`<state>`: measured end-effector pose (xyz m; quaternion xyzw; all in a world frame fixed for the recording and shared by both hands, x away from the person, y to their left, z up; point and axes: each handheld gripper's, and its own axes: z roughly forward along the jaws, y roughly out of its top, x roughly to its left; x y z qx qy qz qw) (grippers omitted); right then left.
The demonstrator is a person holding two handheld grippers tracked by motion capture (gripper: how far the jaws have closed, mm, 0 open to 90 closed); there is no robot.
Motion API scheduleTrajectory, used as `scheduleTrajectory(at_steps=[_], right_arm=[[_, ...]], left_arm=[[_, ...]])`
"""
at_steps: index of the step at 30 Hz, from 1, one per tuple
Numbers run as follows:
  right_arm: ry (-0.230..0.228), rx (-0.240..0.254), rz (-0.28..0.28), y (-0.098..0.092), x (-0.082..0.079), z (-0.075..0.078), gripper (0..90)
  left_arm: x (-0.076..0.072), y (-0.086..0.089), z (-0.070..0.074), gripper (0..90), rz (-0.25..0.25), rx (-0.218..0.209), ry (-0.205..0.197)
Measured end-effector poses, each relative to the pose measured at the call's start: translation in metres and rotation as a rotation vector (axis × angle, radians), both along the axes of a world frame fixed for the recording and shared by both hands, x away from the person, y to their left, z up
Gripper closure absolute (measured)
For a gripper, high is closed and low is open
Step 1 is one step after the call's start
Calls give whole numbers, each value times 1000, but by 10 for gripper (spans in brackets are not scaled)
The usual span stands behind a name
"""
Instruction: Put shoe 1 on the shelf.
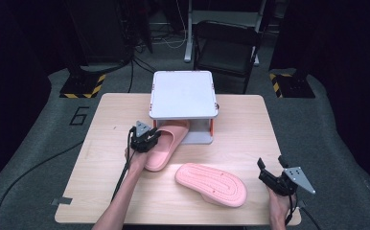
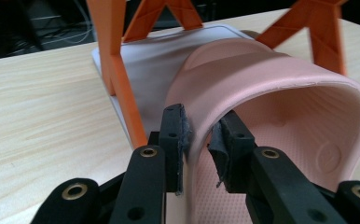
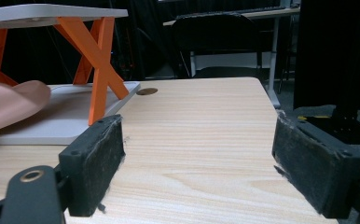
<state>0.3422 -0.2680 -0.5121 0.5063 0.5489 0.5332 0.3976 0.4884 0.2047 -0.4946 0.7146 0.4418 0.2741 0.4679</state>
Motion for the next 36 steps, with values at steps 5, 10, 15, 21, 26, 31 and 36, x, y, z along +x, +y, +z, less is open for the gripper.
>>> scheduleTrajectory(at_steps=[5, 10, 15, 21, 26, 31, 36], right_arm=[[-2, 0, -2, 0, 0, 0, 162], [1, -1, -1, -1, 0, -1, 162], [2, -2, 0, -1, 0, -1, 162], [6, -4, 2, 0, 0, 0, 163], [12, -5, 0, 0, 0, -1, 163], [6, -2, 1, -1, 0, -1, 163], [9, 1, -1, -2, 0, -1, 163]], left_arm=[[10, -5, -6, 730, 64, -44, 27], [14, -4, -8, 695, 65, -86, 36], [14, -4, -4, 672, 39, -64, 23], [18, -6, -5, 713, 88, -95, 12], [22, -8, -6, 698, 138, -141, 5], [22, -9, -7, 557, 133, -159, 2], [2, -2, 2, 391, 17, -143, -34]])
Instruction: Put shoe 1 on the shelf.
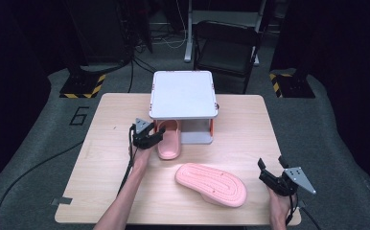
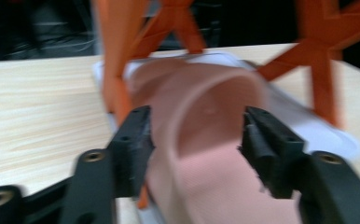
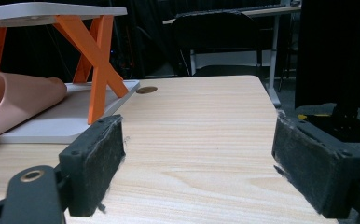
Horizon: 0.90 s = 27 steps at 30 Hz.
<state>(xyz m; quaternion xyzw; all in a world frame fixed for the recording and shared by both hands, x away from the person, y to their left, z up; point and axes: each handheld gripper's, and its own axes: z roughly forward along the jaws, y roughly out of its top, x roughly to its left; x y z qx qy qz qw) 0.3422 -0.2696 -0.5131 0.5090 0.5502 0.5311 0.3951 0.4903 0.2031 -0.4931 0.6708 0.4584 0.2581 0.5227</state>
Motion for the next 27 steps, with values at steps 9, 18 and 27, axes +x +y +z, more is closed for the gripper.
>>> scheduleTrajectory(at_steps=[9, 18, 27], right_arm=[[-2, 2, 4, 1, 0, 1, 163], [0, 0, 8, 4, 0, 1, 163], [5, -3, 4, 2, 0, 1, 163]], left_arm=[[-50, 10, -4, 179, -212, 119, 21], [-63, 0, -19, 147, -262, 255, 62], [-44, -5, -23, 160, -193, 274, 53]])
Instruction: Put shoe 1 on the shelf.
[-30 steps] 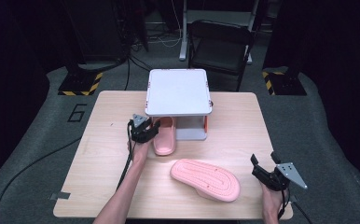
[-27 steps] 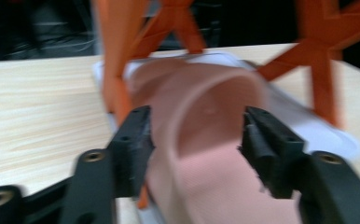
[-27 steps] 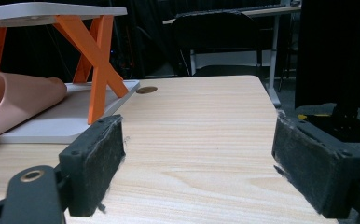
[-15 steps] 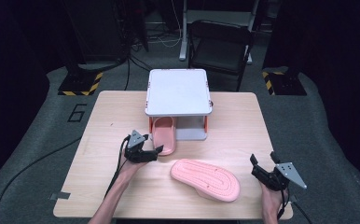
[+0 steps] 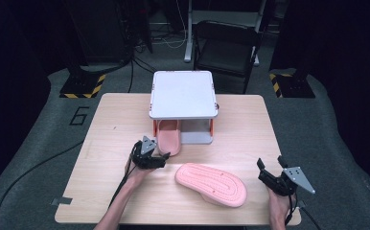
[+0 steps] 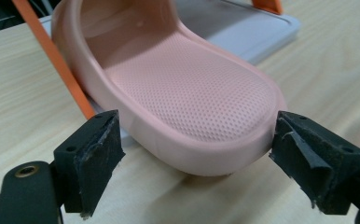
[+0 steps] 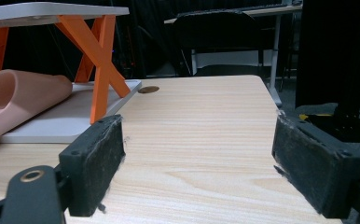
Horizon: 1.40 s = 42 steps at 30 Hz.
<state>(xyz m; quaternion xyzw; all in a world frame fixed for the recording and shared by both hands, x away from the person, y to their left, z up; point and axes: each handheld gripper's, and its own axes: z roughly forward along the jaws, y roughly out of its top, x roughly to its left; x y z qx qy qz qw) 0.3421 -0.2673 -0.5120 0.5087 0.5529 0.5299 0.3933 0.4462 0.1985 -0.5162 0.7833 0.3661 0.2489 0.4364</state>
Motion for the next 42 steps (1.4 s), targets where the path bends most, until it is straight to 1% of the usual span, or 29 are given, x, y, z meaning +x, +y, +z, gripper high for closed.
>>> scheduleTrajectory(at_steps=[2, 3, 4, 6, 7, 8, 9, 11, 12, 14, 16, 17, 18, 20, 21, 23, 24, 26, 27, 29, 30, 31, 32, 33, 36, 39, 40, 42], right_arm=[[-4, 1, 2, 0, 0, 0, 163], [-5, 1, 2, 0, 0, 0, 163], [-5, 1, 2, 1, 0, 0, 164], [-4, 1, 2, 0, 0, 0, 164], [-3, 0, 3, 0, 0, 0, 163], [0, 0, 1, 0, 0, 0, 164], [0, 1, 0, 0, 0, 0, 164], [-2, -4, -5, -1, 0, 0, 164], [-1, 3, -1, -1, 0, 0, 164], [-5, 6, -4, -2, 0, -1, 164], [-3, 7, -5, -2, 0, -1, 164], [-2, 8, -4, -3, 0, -1, 164], [-1, 8, -5, -3, 0, -1, 164], [-1, 10, -5, -3, 0, -1, 165], [-1, 9, -5, -3, 0, -1, 165], [1, 8, -4, -3, 0, -1, 165], [1, 8, -4, -3, 0, -1, 165], [-2, 6, -3, -3, 0, -1, 165], [-2, 8, -4, -3, 0, -1, 165], [-3, 10, -5, -3, 0, -1, 165], [-4, 10, -4, -3, 0, -1, 165], [-6, 13, -2, -3, 0, -1, 164], [-7, 15, -1, -3, -1, 0, 164], [-8, 16, 0, -3, -1, 0, 164], [-6, 23, 1, -2, -1, 0, 161], [0, 25, 9, -1, 0, 0, 159], [3, 25, 9, 0, 0, 0, 159], [2, 25, 9, 0, 1, -1, 159]], left_arm=[[6, -2, 0, 162, 20, 0, 0], [9, -2, 0, 168, 23, 11, -16], [12, -4, -1, 176, 35, -4, -17], [18, -6, -2, 197, 56, -16, -14], [21, -7, -2, 205, 62, -13, -19], [24, -8, -2, 210, 67, -20, -21], [26, -9, -3, 219, 71, -22, -30], [31, -11, -3, 259, 89, -24, -26], [34, -10, -3, 267, 89, -13, -25], [37, -12, -4, 274, 101, -23, -17], [40, -12, -4, 264, 94, -26, -12], [40, -13, -5, 264, 95, -22, -24], [40, -14, -5, 264, 104, -32, -30], [39, -14, -5, 266, 106, -35, -22], [39, -13, -4, 268, 101, -36, -7], [38, -12, -3, 273, 108, -40, -14], [37, -12, -2, 273, 109, -58, -10], [34, -9, 1, 263, 115, -110, -15], [31, -7, 4, 253, 111, -133, -16], [26, 0, 9, 223, 97, -158, -32], [22, 4, 12, 211, 95, -175, -30], [18, 9, 14, 203, 90, -187, -41], [14, 15, 18, 195, 90, -204, -40], [9, 21, 20, 194, 100, -233, -42], [-4, 43, 27, 205, 88, -257, -59], [-18, 63, 30, 229, 83, -278, -98], [-23, 70, 31, 233, 83, -271, -104], [-33, 84, 32, 243, 100, -280, -118]])
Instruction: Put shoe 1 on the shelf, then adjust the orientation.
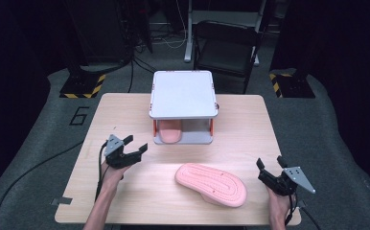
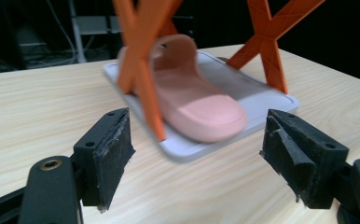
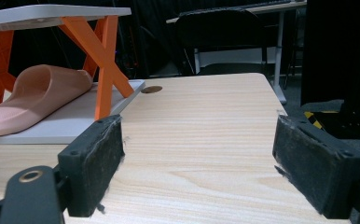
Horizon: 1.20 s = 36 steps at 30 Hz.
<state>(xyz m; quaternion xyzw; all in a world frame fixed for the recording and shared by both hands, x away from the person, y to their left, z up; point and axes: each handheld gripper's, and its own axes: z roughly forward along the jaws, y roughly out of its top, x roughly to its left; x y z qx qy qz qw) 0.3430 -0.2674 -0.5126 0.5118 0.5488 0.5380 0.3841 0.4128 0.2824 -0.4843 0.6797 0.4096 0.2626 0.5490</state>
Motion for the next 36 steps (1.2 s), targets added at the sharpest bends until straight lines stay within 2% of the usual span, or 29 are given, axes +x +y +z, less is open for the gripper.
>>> scheduleTrajectory(at_steps=[1, 6, 11, 16, 17, 19, 24, 28, 29, 34, 36], right_arm=[[1, 3, 0, 0, 0, 0, 158], [6, 2, -3, 1, 2, 0, 159], [8, 4, -3, 2, 2, 0, 159], [6, 5, -1, 3, 3, 0, 158], [15, -2, 0, 4, 3, 1, 159], [16, -40, 5, 7, 4, 4, 158], [4, -56, 45, 16, 2, 13, 156], [-2, -53, 119, 25, -9, 26, 155], [-4, -50, 139, 27, -14, 29, 155], [5, -39, 241, 37, -47, 43, 153], [5, -52, 287, 40, -63, 46, 154]], left_arm=[[-4, 7, 0, 249, 6, -4, 9], [-21, 39, -1, 249, 53, 10, 1], [-33, 62, -4, 247, 108, -18, 4], [-36, 71, -8, 247, 153, -59, 6], [-37, 73, -8, 246, 160, -72, 19], [-38, 73, -7, 246, 160, -67, 22], [-41, 76, -1, 247, 161, -54, 6], [-43, 76, 4, 247, 159, -51, -5], [-43, 76, 6, 247, 154, -37, -6], [-42, 72, 10, 247, 137, -27, -26], [-41, 70, 11, 247, 140, -34, -26]])
